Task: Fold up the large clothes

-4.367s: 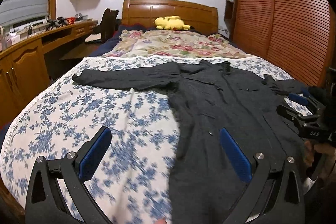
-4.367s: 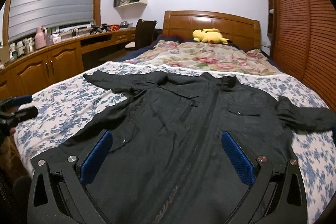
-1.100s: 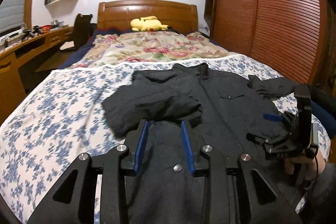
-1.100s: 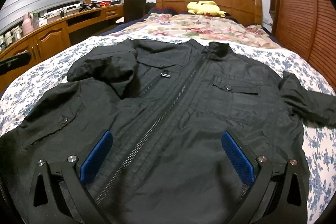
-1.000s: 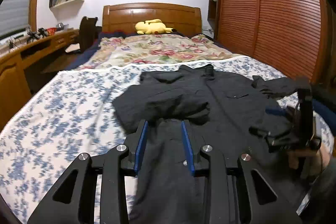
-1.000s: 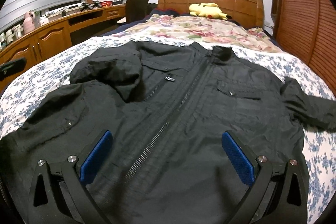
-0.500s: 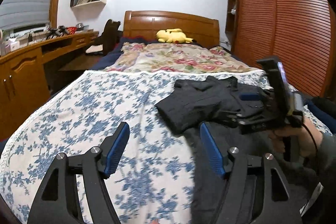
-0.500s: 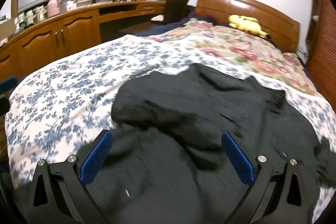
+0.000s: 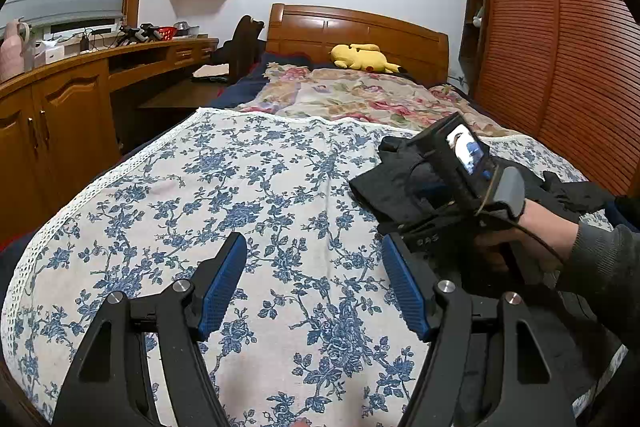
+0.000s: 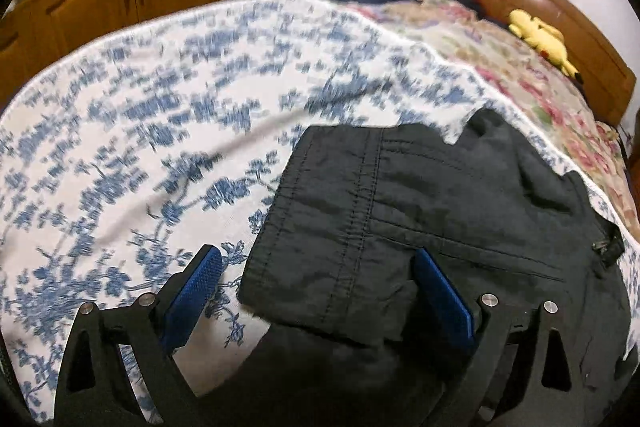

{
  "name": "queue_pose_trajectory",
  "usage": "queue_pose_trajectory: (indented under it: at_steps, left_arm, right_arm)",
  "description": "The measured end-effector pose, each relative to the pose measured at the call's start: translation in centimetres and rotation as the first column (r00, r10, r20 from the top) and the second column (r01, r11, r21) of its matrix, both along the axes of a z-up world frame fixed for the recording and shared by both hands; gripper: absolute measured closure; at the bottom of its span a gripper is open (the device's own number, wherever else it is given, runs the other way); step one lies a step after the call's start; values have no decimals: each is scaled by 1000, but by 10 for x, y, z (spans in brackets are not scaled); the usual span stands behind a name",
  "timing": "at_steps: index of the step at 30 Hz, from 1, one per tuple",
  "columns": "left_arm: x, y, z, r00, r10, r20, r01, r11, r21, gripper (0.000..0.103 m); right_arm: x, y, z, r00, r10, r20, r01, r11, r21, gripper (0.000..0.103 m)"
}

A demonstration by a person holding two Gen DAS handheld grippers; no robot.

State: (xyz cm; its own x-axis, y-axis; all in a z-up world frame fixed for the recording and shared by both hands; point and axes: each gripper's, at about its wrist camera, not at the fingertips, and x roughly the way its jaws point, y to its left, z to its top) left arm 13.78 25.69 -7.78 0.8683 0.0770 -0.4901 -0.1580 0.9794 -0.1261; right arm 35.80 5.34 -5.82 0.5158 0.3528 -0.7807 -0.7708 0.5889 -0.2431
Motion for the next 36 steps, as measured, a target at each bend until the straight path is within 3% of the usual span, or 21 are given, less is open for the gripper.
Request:
queue_pose_trajectory:
  at_steps: [3,6,9,14,22,27,33,36]
  left_arm:
    - [2,-1,0,1000,-11,0,11,1000,-6,32]
    - [6,-6,-1,1000,-25,-4,25,1000,-6,32]
    - [11,-17,0,999,-47,-5,47,999,-6,32]
    - [19,-43,5,995,-98,6,98,995,-4,32]
    - [34,-92,14,980,-199,18,199,980,-4,32]
    - [45,-122,16,968,-252,17,251,968,6,32]
    - [55,-148,19,956,-294,15,294,956,1,32]
    - [59,-157,20,951,-307,15,308,952,-1,32]
  right_arm:
    - [6,7,-5,1000,13,20,-12,999,-47,35]
    - [8,3,1,998,24,60,-20,997,-76,69]
    - [4,-11,17,996,29,90,-26,999,-31,84]
    - [-1,-64,72,984,-36,176,10,989,145,87]
    - [-21,-174,119,937,-232,261,157,947,279,88]
    - [-29,-243,113,897,-392,206,315,892,324,88]
    - [-31,-278,87,834,-532,143,485,833,266,88]
    - [-28,-295,70,814,-580,32,554,791,259,87]
